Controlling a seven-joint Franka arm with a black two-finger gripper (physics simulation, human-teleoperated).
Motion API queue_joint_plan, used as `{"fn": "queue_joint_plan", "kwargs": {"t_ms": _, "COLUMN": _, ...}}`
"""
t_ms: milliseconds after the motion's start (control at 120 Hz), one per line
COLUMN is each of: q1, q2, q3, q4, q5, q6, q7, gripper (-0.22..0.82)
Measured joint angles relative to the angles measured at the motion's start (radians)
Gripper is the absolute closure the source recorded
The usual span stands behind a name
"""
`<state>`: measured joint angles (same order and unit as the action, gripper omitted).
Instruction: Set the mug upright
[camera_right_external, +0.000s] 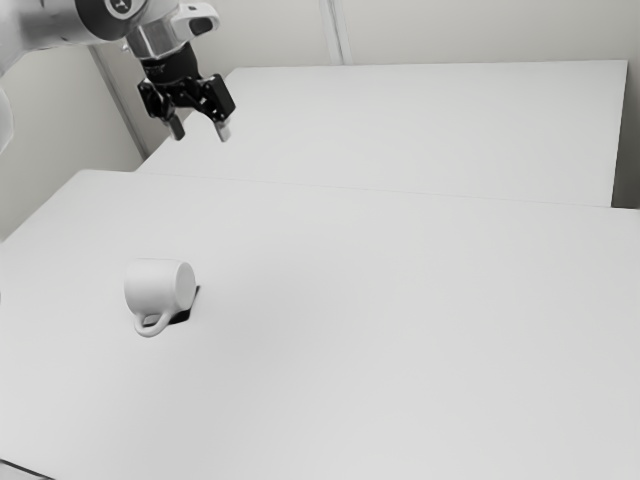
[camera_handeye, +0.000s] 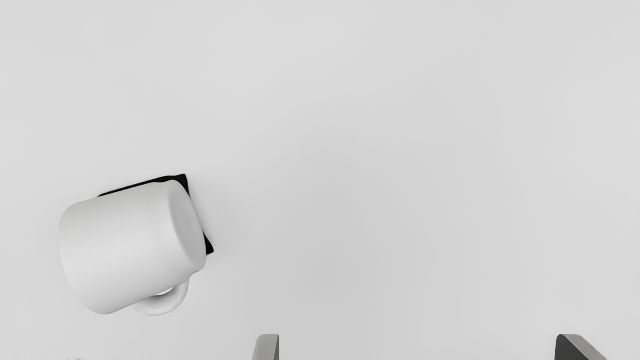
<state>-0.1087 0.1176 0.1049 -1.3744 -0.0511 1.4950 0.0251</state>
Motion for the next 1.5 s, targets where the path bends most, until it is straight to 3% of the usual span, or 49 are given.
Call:
{"fn": "queue_joint_plan", "kwargs": {"t_ms": 142, "q1": -0.006, "q2": -0.013, "q3": 0.023, "q4": -0.026, "q5": -0.017, "q6": -0.013, "q7": 0.015, "gripper": 0.0}}
{"fn": "queue_joint_plan", "kwargs": {"t_ms": 292, "q1": -0.006, "q2": -0.054, "q3": 0.113, "q4": -0.094, "q5": -0.073, "q6": 0.001, "q7": 0.025, "gripper": 0.0}}
{"fn": "queue_joint_plan", "kwargs": {"t_ms": 442, "q1": 0.14, "q2": -0.113, "q3": 0.153, "q4": -0.278, "q5": -0.21, "q6": 0.056, "q7": 0.065, "gripper": 0.0}}
{"fn": "queue_joint_plan", "kwargs": {"t_ms": 633, "q1": 0.292, "q2": -0.042, "q3": 0.253, "q4": -0.437, "q5": -0.424, "q6": 0.154, "q7": 0.187, "gripper": 0.0}}
{"fn": "queue_joint_plan", "kwargs": {"t_ms": 783, "q1": 0.282, "q2": 0.002, "q3": 0.336, "q4": -0.515, "q5": -0.556, "q6": 0.209, "q7": 0.298, "gripper": 0.0}}
{"fn": "queue_joint_plan", "kwargs": {"t_ms": 1075, "q1": 0.311, "q2": 0.103, "q3": 0.394, "q4": -0.556, "q5": -0.746, "q6": 0.246, "q7": 0.495, "gripper": 0.0}}
{"fn": "queue_joint_plan", "kwargs": {"t_ms": 1500, "q1": 0.325, "q2": 0.226, "q3": 0.448, "q4": -0.607, "q5": -1.012, "q6": 0.153, "q7": 0.709, "gripper": 0.0}}
